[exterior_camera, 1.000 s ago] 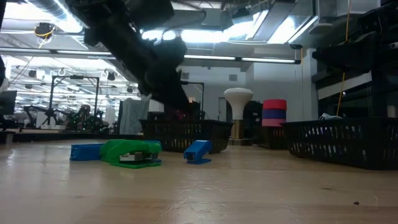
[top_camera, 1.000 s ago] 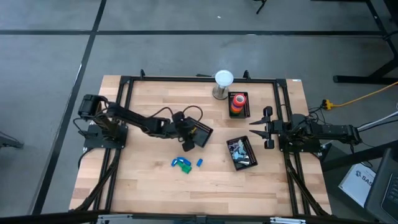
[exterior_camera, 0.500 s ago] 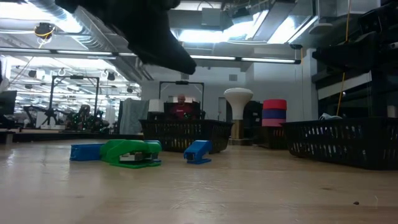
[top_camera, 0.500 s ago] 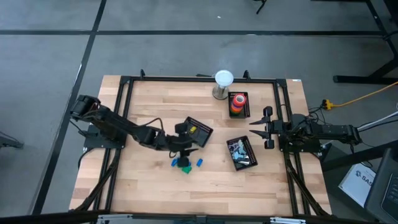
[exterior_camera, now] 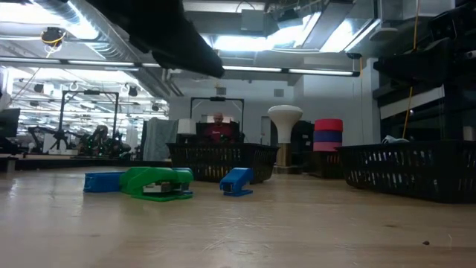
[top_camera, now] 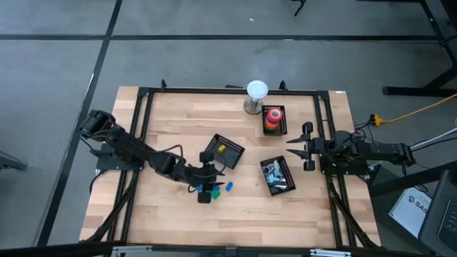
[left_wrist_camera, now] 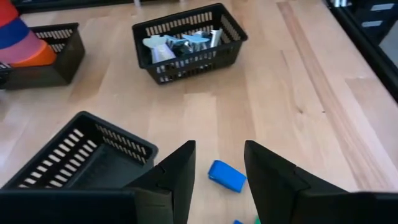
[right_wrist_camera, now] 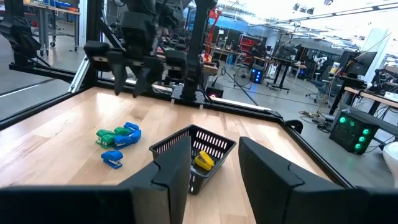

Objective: Pick and place Stapler, Stapler remover, tape
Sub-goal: Put the blue stapler into the center black bin

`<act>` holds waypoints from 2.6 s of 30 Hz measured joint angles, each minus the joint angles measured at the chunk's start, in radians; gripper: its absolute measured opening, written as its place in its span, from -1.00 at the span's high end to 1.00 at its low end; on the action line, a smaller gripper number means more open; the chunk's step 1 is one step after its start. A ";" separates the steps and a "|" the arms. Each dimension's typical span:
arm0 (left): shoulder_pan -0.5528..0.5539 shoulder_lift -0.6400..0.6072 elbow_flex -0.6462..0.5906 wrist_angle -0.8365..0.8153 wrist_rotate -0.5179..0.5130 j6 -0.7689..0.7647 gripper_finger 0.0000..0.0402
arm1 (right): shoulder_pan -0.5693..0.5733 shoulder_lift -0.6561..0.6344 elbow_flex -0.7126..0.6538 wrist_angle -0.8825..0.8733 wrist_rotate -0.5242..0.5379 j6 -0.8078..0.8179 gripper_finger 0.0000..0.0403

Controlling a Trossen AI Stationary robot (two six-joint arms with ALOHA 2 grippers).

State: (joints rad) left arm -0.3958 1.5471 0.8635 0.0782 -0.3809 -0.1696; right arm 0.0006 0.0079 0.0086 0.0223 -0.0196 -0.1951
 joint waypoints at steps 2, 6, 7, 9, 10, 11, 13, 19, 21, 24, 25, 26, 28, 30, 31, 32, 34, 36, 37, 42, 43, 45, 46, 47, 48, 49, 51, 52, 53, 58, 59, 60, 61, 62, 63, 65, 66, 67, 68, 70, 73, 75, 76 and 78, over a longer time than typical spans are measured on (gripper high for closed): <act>-0.010 0.000 0.000 0.000 0.000 0.000 0.33 | 0.000 0.000 0.000 0.000 0.000 0.000 0.30; -0.021 0.000 0.000 0.000 0.000 -0.003 0.34 | 0.000 0.000 0.000 0.000 0.000 0.000 0.30; -0.024 0.000 0.000 0.000 -0.001 -0.004 0.34 | 0.000 0.000 0.000 0.000 0.000 0.000 0.30; -0.026 0.000 0.000 0.000 -0.009 -0.015 0.35 | 0.000 0.000 0.000 0.000 0.000 0.000 0.30; -0.029 0.000 0.000 0.000 -0.010 -0.025 0.35 | 0.000 0.000 0.000 0.000 0.000 0.000 0.30; -0.029 0.000 0.000 0.000 -0.009 -0.030 0.34 | 0.000 0.000 0.000 0.000 0.000 0.000 0.30; -0.031 0.000 0.000 -0.013 0.013 -0.037 0.35 | 0.000 0.000 0.000 0.000 0.000 0.000 0.30; -0.064 0.000 0.000 -0.129 0.069 -0.102 0.35 | 0.000 0.000 0.000 0.000 0.000 0.000 0.30; -0.081 0.000 0.000 -0.180 0.067 -0.147 0.34 | 0.000 0.000 0.000 0.000 0.000 0.000 0.30; -0.112 0.001 0.000 -0.250 0.065 -0.207 0.35 | 0.000 0.000 0.000 0.000 0.000 0.000 0.30; -0.122 0.001 0.000 -0.272 0.065 -0.224 0.35 | 0.000 0.000 0.000 0.000 0.000 0.000 0.30; -0.132 0.001 0.000 -0.294 0.064 -0.243 0.34 | 0.000 0.000 0.000 0.000 0.000 0.000 0.30; -0.150 0.001 0.000 -0.335 0.064 -0.301 0.34 | 0.000 0.000 0.000 0.000 0.000 0.000 0.30; -0.162 0.001 0.000 -0.374 0.063 -0.399 0.34 | 0.000 0.000 0.000 0.000 0.000 0.000 0.30; -0.166 0.001 0.000 -0.395 0.063 -0.461 0.34 | 0.000 0.000 0.000 0.000 0.000 0.000 0.30; -0.167 0.001 0.000 -0.417 0.063 -0.522 0.34 | 0.000 0.000 0.000 0.000 0.000 0.000 0.30; -0.165 0.001 -0.004 -0.451 0.060 -0.617 0.34 | 0.000 0.000 0.000 0.000 0.000 0.000 0.30; -0.159 0.001 -0.020 -0.456 0.047 -0.673 0.34 | 0.000 0.000 0.000 0.000 0.000 0.000 0.30; -0.155 0.002 -0.028 -0.458 0.037 -0.695 0.34 | 0.000 0.000 0.000 0.000 0.000 0.000 0.30; -0.130 0.002 -0.053 -0.457 0.018 -0.786 0.34 | 0.000 0.000 0.000 0.000 0.000 0.000 0.30; -0.127 0.002 -0.055 -0.458 0.022 -0.789 0.34 | 0.000 0.000 0.000 0.000 0.000 0.000 0.30; -0.123 0.009 -0.055 -0.452 0.032 -0.790 0.34 | 0.000 0.000 0.000 0.000 0.000 0.000 0.30; -0.123 0.013 -0.055 -0.451 0.037 -0.789 0.34 | 0.000 0.000 0.000 0.000 0.000 0.000 0.30; -0.123 0.020 -0.055 -0.448 0.039 -0.789 0.34 | 0.000 0.000 0.000 0.000 0.000 0.000 0.30; -0.123 0.031 -0.055 -0.434 0.043 -0.789 0.34 | 0.000 0.000 0.000 0.000 0.000 0.000 0.30; -0.124 0.041 -0.055 -0.425 0.048 -0.783 0.34 | 0.000 0.000 0.000 0.000 0.000 0.000 0.30; -0.128 0.061 -0.055 -0.413 0.053 -0.770 0.34 | 0.000 0.000 0.000 0.000 0.000 0.000 0.30; -0.128 0.073 -0.055 -0.393 0.057 -0.762 0.34 | 0.000 0.000 0.000 0.000 0.000 0.000 0.30; -0.128 0.081 -0.055 -0.385 0.058 -0.754 0.34 | 0.000 0.000 0.000 0.000 0.000 0.000 0.30; -0.128 0.113 -0.055 -0.386 0.066 -0.752 0.34 | 0.000 0.000 0.000 0.000 0.000 0.000 0.30; -0.128 0.118 -0.055 -0.386 0.068 -0.752 0.34 | 0.000 0.000 0.000 0.000 0.000 0.000 0.30; -0.128 0.123 -0.055 -0.385 0.068 -0.752 0.34 | 0.000 0.000 0.000 0.001 0.000 0.000 0.30; -0.128 0.125 -0.055 -0.387 0.067 -0.752 0.34 | 0.000 0.000 0.000 0.000 0.000 0.000 0.30; -0.128 0.125 -0.055 -0.385 0.066 -0.752 0.34 | 0.000 0.000 0.000 0.000 0.000 0.001 0.30; -0.128 0.125 -0.055 -0.385 0.062 -0.752 0.34 | 0.000 0.000 0.000 0.001 0.000 0.001 0.30; -0.126 0.126 -0.055 -0.383 0.051 -0.732 0.34 | 0.000 0.000 0.000 0.000 0.000 0.001 0.30; -0.126 0.126 -0.055 -0.380 0.042 -0.715 0.34 | 0.000 0.000 0.000 0.000 0.000 0.001 0.30; -0.126 0.126 -0.055 -0.375 0.038 -0.701 0.34 | 0.000 0.000 0.000 0.000 0.000 0.001 0.30; -0.126 0.126 -0.055 -0.369 0.038 -0.685 0.34 | 0.000 0.000 0.000 0.000 0.000 0.001 0.30; -0.127 0.126 -0.055 -0.360 0.051 -0.650 0.34 | 0.000 0.000 0.000 0.000 0.000 0.001 0.30; -0.130 0.126 -0.055 -0.366 0.098 -0.605 0.34 | 0.000 0.000 0.000 0.000 0.000 0.001 0.30; -0.135 0.126 -0.055 -0.365 0.112 -0.602 0.34 | 0.000 0.000 0.000 0.000 0.000 0.001 0.30; -0.138 0.126 -0.055 -0.365 0.111 -0.601 0.34 | 0.000 0.000 0.000 0.000 0.000 0.001 0.30; -0.141 0.126 -0.055 -0.363 0.105 -0.601 0.34 | 0.000 0.000 0.000 0.000 0.000 0.001 0.30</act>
State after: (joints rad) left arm -0.5369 1.6726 0.8082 -0.2847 -0.2760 -0.7709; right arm 0.0005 0.0078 0.0086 0.0227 -0.0199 -0.1940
